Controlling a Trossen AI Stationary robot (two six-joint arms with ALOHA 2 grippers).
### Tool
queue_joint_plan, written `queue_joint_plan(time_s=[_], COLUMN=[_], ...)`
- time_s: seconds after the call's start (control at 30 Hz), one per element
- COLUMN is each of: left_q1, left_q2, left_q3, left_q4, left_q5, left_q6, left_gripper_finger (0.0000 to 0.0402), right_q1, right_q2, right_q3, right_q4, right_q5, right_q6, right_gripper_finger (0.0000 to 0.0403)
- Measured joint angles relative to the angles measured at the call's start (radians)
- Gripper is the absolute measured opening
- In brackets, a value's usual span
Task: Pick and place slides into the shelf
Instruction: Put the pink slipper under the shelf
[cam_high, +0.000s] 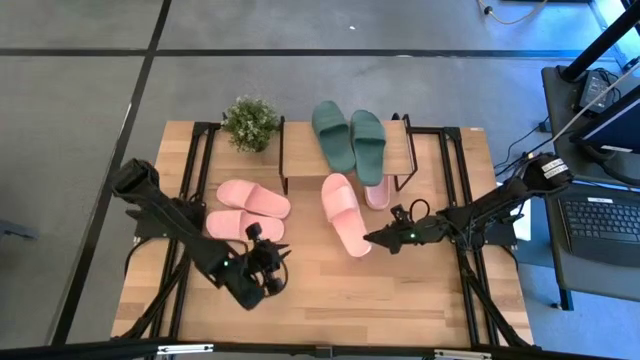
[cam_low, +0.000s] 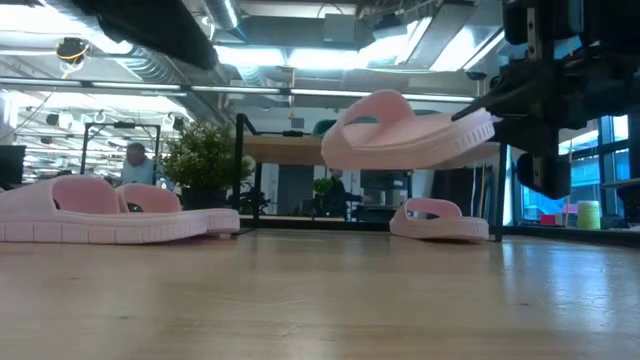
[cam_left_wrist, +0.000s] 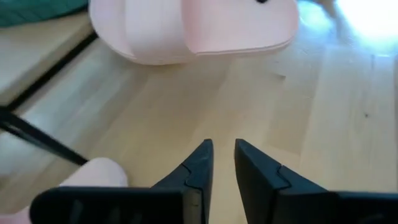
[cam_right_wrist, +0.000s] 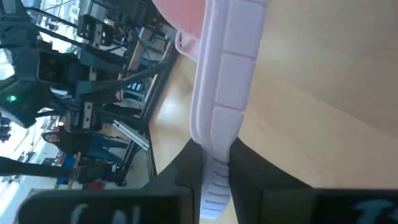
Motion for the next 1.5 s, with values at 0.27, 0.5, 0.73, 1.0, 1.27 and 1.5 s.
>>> queue_joint_plan(time_s=[0.27, 0.5, 0.73, 1.0, 1.27, 1.5], left_q1=[0.036, 0.04, 0.065, 0.136, 0.21, 0.246], left_q2=[-0.076, -0.08, -0.11, -0.19, -0.22, -0.22], left_q3=[-0.142, -0.15, -0.284, -0.518, -0.653, -0.698], left_q4=[0.157, 0.125, 0.335, 0.881, 1.136, 1.21], left_q5=[0.043, 0.028, 0.082, 0.37, 0.576, 0.636], left_q6=[0.068, 0.071, 0.104, 0.36, 0.455, 0.466], left_gripper_finger=[0.0057, 0.0057, 0.0057, 0.0057, 0.0057, 0.0057], right_q1=[0.011, 0.011, 0.009, 0.008, -0.009, -0.056], right_q2=[0.001, 0.001, 0.001, 0.041, 0.147, 0.22], right_q3=[0.0, 0.0, 0.0, 0.013, 0.072, 0.129], right_q4=[-0.115, -0.188, -0.213, -0.223, -0.224, -0.222], right_q5=[-0.034, -0.034, -0.029, 0.003, 0.025, -0.004], right_q6=[0.143, 0.24, 0.291, 0.338, 0.338, 0.343], right_gripper_finger=[0.0058, 0.0058, 0.0058, 0.0058, 0.0058, 0.0062])
